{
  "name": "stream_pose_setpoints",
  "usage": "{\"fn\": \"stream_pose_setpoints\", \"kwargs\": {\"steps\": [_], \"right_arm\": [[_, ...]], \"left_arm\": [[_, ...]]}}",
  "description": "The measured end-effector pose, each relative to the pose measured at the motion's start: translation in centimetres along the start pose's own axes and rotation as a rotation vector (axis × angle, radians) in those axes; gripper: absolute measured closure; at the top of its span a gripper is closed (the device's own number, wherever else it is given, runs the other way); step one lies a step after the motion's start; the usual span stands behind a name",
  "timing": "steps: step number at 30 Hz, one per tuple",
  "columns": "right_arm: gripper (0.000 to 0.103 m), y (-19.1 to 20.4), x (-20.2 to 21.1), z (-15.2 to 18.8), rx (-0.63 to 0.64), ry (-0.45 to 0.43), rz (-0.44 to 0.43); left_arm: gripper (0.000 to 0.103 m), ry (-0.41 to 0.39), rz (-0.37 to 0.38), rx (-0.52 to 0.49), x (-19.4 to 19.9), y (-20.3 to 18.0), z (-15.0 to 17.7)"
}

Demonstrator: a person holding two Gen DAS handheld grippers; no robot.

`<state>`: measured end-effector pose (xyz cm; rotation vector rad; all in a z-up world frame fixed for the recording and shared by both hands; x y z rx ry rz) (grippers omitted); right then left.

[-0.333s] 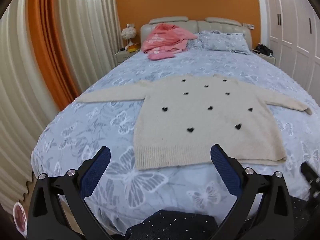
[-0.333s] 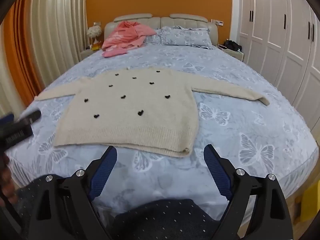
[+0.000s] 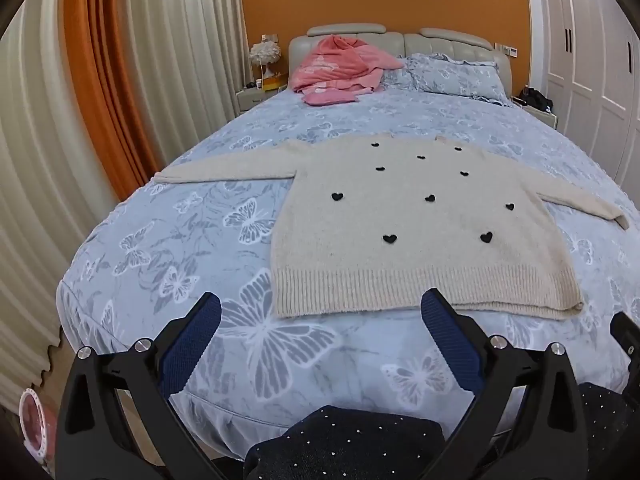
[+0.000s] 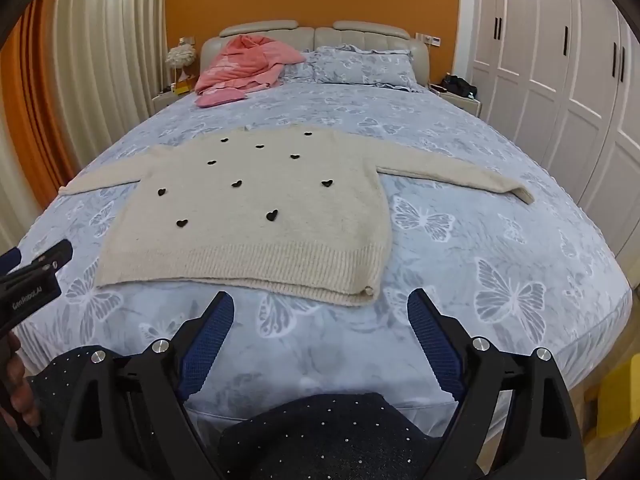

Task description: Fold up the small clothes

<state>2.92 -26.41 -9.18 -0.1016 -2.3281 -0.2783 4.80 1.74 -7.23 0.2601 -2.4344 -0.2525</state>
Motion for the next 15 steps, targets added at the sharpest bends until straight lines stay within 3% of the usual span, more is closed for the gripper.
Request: {"fn": "stream_pose_setpoints", "kwargs": {"steps": [15], "right_arm": [[0.017, 1.2, 1.1, 3.1, 0.029, 0.056, 0.022]], "left_arm": [[0.005, 0.020, 0.008, -0.021, -0.4, -0.5, 0.4]]}}
Point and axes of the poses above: each gripper's, at about its wrist camera, not at the fingertips, and x roughly against the way its jaws point, y to its left, z to its underside, the point moved 6 cm from there along -x, roughly the way its jaws point, and after that the axes turned 14 degrees about -z, right-handed, at the moved point
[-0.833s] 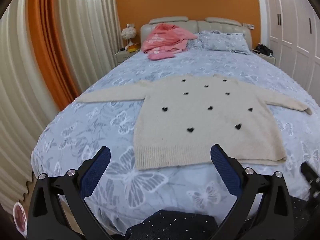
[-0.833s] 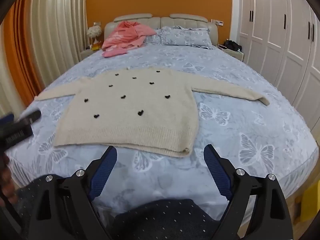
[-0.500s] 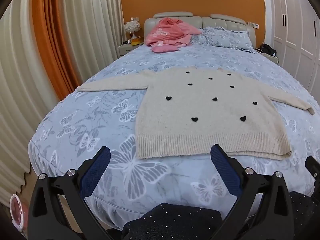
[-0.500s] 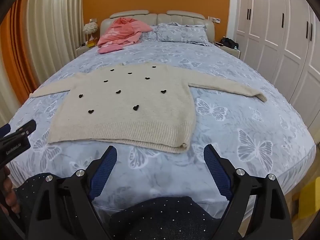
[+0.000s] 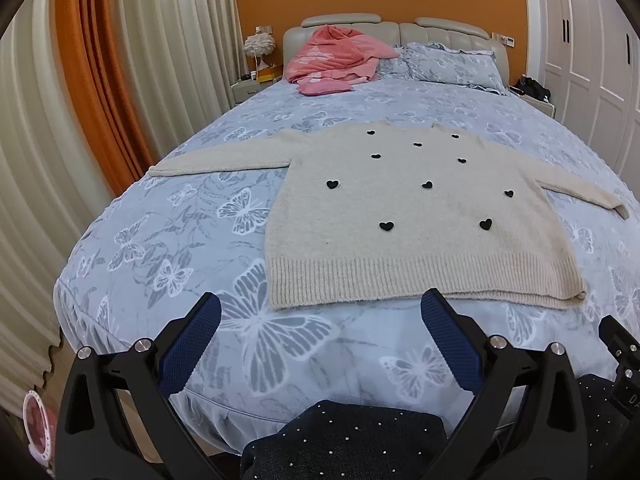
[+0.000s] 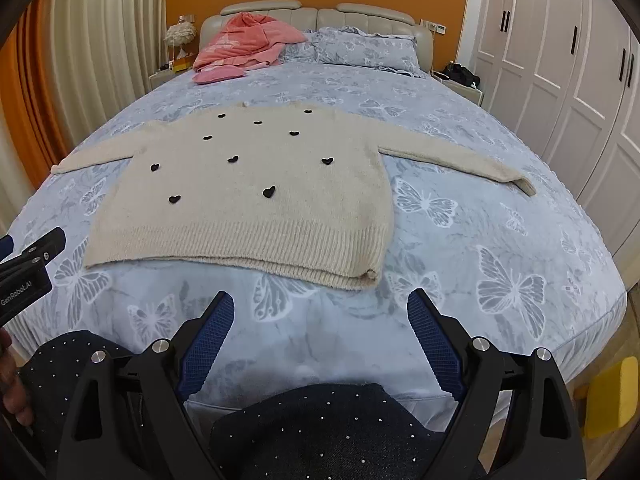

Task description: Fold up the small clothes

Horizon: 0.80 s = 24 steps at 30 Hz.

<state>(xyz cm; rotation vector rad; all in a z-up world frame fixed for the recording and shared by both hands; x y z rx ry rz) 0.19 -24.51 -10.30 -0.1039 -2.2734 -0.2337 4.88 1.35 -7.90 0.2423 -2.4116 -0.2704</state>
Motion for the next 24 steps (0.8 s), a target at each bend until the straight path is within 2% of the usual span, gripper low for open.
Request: {"fn": "stream_pose_setpoints", "kwargs": {"steps": [24], "right_arm": [[0.017, -0.10, -0.05, -0.08, 0.009, -0.026, 0.009]], "left_arm": [[0.005, 0.000, -0.004, 0.000, 0.08, -0.31, 0.16]]}}
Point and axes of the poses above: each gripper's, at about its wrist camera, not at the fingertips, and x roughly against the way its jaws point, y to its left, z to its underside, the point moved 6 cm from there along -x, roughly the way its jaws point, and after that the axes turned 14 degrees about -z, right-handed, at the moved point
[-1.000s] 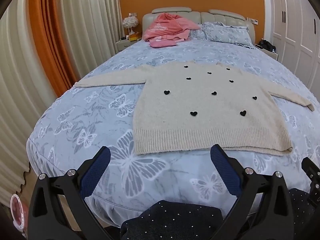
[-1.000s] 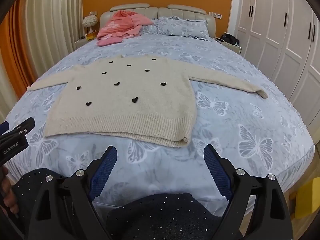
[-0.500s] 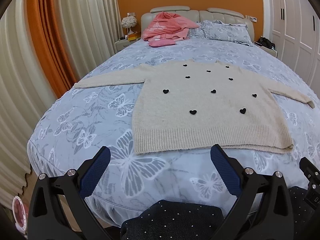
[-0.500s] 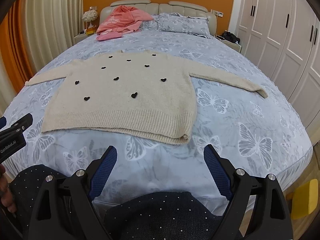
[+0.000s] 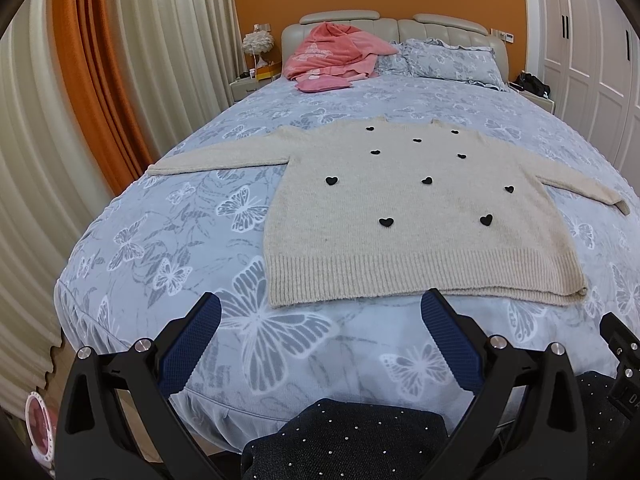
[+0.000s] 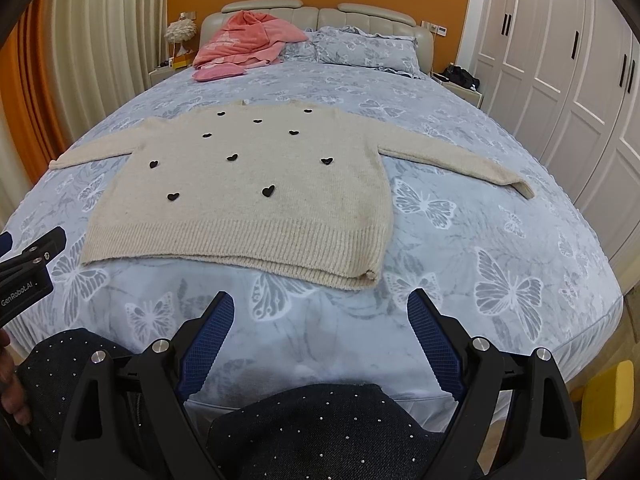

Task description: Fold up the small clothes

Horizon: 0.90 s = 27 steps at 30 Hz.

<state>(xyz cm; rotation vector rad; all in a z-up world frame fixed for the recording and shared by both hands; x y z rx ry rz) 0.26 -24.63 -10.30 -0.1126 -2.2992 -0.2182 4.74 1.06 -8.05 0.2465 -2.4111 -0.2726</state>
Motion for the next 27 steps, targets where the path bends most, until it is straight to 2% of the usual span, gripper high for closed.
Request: {"fn": "stream_pose_setpoints", "kwargs": {"steps": [27], "right_arm": [[0.017, 0.05, -0.11, 0.06, 0.003, -0.010, 0.003]], "left_arm": [[0.005, 0.002, -0.002, -0.002, 0.04, -0.09, -0.09]]}}
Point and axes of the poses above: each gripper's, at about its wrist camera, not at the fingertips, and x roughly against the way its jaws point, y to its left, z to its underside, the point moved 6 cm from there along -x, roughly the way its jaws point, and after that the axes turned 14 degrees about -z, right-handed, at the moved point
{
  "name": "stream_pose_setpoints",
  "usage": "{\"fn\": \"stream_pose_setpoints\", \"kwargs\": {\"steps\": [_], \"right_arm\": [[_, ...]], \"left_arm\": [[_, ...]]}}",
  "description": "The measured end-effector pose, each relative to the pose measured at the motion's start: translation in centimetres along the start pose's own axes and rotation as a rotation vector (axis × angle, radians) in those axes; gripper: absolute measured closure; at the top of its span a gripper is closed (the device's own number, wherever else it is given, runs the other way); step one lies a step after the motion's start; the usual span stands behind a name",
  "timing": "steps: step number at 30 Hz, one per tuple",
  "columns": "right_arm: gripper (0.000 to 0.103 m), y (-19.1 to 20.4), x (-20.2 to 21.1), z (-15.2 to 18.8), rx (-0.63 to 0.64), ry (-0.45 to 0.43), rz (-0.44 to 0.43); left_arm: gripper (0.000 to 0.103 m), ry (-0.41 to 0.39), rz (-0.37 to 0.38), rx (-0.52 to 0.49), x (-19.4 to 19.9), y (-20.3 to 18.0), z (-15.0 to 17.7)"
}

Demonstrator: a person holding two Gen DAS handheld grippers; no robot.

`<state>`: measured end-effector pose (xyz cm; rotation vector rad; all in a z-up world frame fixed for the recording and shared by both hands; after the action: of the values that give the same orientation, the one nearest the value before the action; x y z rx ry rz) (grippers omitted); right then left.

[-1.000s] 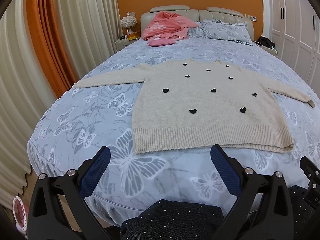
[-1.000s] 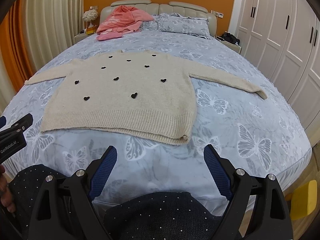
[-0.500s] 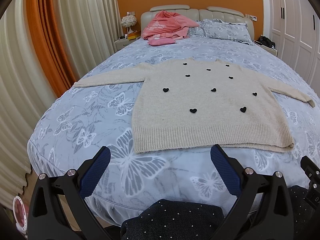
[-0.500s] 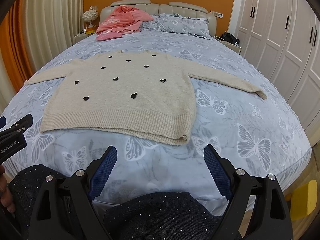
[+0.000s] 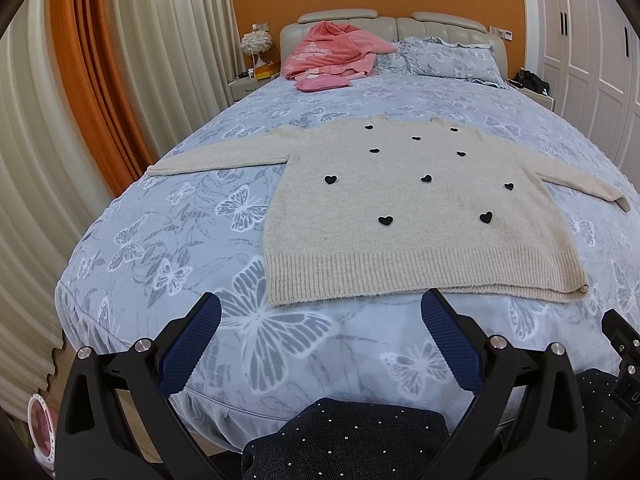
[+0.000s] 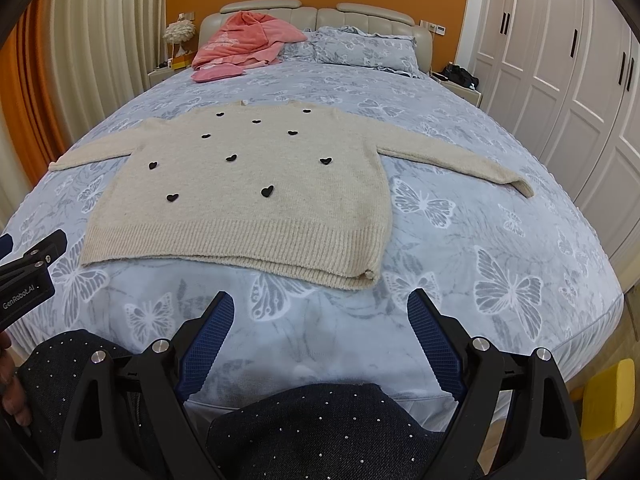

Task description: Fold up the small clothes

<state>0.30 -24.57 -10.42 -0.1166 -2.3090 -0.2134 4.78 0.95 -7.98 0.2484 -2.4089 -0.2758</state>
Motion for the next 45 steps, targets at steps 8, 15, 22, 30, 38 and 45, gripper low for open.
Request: {"fn": "stream_pose_setpoints", "kwargs": {"steps": [8, 15, 22, 30, 38, 45], "right_arm": [[0.017, 0.0, 0.0, 0.0, 0.002, -0.003, 0.001], [0.017, 0.0, 0.0, 0.1, -0.004, -0.003, -0.002], [0.017, -1.9, -0.1, -0.4, -0.093, 0.016, -0.030], [0.017, -14.2, -1.0, -8.1, -0.209, -0.097, 0.060], [0.028, -38.3, -8.5, -15.4, -0.606, -0.134, 0.109], [0.036, -50.4, -15.4, -15.2, -0.954, -0.121, 0.085]], "left_arm": [[0.005, 0.000, 0.000, 0.000, 0.0, 0.0, 0.0], [0.005, 0.008, 0.000, -0.005, -0.1, -0.1, 0.2], [0.005, 0.020, 0.010, -0.013, -0.1, 0.0, 0.2], [0.005, 0.041, 0.094, 0.018, -1.3, -1.3, -3.4], [0.005, 0.062, 0.115, 0.051, -5.0, -5.4, -8.4], [0.005, 0.120, 0.114, 0.008, -8.6, -8.9, -9.2]]}}
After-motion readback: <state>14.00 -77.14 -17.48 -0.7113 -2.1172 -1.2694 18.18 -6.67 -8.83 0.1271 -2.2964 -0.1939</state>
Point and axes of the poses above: each gripper's, at about its wrist camera, not at the fingertips, and x roughly against the way its jaws point, y to its left, z to its underside, the point moved 6 cm from there along -x, roughly the way its jaws point, and after that the axes turned 14 degrees about -z, right-handed, at the moved point
